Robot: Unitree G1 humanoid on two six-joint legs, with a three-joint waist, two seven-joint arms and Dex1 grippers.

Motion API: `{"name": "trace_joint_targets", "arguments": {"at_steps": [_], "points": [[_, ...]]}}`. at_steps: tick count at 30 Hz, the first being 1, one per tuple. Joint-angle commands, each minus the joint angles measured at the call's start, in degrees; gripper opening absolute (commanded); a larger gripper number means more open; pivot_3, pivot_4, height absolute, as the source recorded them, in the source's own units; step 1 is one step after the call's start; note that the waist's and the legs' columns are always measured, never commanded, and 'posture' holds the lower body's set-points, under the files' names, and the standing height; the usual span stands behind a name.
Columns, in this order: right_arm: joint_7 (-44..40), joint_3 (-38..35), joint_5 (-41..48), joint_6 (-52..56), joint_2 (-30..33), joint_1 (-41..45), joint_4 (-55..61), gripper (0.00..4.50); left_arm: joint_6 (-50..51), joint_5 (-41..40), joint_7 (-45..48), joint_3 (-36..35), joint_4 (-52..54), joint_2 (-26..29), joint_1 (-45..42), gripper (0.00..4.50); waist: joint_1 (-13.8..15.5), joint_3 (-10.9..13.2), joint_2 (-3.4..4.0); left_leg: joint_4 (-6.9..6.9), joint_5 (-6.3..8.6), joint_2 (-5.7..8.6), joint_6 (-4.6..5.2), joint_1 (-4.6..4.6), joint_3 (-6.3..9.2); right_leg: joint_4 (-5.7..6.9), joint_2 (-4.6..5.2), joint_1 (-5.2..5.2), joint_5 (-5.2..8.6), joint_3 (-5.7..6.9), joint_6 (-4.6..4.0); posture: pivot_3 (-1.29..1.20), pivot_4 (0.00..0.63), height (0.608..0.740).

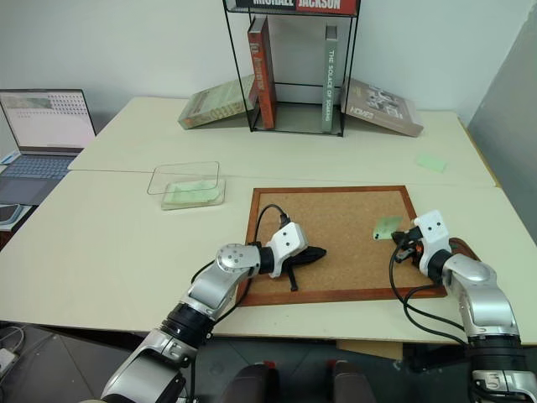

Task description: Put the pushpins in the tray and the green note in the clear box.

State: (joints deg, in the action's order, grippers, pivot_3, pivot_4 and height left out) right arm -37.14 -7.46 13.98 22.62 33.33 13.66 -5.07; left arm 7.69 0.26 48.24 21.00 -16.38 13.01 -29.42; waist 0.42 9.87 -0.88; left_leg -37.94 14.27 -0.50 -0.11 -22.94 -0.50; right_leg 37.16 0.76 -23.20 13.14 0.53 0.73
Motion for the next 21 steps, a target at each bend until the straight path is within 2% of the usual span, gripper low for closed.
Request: {"name": "trace_joint_targets", "arguments": {"at_steps": [1, 11, 16, 21], "points": [[-1.7, -2.7, 3.2, 0.6, 1.4, 0.5, 6.3, 0.01, 1.4, 1.4, 0.0, 1.5, -0.2, 0.2, 1.4, 0.0, 0.0, 0.0, 0.0, 0.01, 0.0, 0.0, 0.0, 0.0, 0.0, 0.0, 0.0, -0.01, 0.0, 0.0, 0.0, 0.0, 0.15, 0.74], [-3.5, -5.3, 6.5, 4.8, 4.6, -1.2, 11.5, 0.01, 1.6, 1.5, 0.0, 1.7, -0.5, 0.1, 1.3, 0.0, -0.2, 0.0, 0.0, 0.0, 0.0, -0.01, 0.0, 0.01, 0.02, -0.01, 0.0, 0.01, 0.0, 0.01, 0.0, 0.0, 0.15, 0.74], [-4.7, -9.9, 6.9, 5.7, 9.5, -4.5, 11.3, 0.01, 1.5, 1.5, 0.2, 1.7, -0.6, 0.2, 1.4, 0.0, 0.0, 0.0, -0.01, 0.0, 0.0, 0.01, 0.0, -0.01, 0.0, -0.03, 0.01, 0.01, 0.0, 0.01, 0.0, 0.0, 0.15, 0.74], [-5.7, -12.4, 2.6, 3.7, 16.2, -9.3, 6.9, 0.01, 0.8, 1.6, 0.3, 1.9, -1.4, -0.1, 1.0, 0.0, 0.0, 0.0, -0.01, 0.01, 0.0, 0.01, 0.0, 0.01, -0.01, -0.04, 0.02, 0.01, 0.0, 0.01, 0.0, 0.0, 0.15, 0.74]]}}
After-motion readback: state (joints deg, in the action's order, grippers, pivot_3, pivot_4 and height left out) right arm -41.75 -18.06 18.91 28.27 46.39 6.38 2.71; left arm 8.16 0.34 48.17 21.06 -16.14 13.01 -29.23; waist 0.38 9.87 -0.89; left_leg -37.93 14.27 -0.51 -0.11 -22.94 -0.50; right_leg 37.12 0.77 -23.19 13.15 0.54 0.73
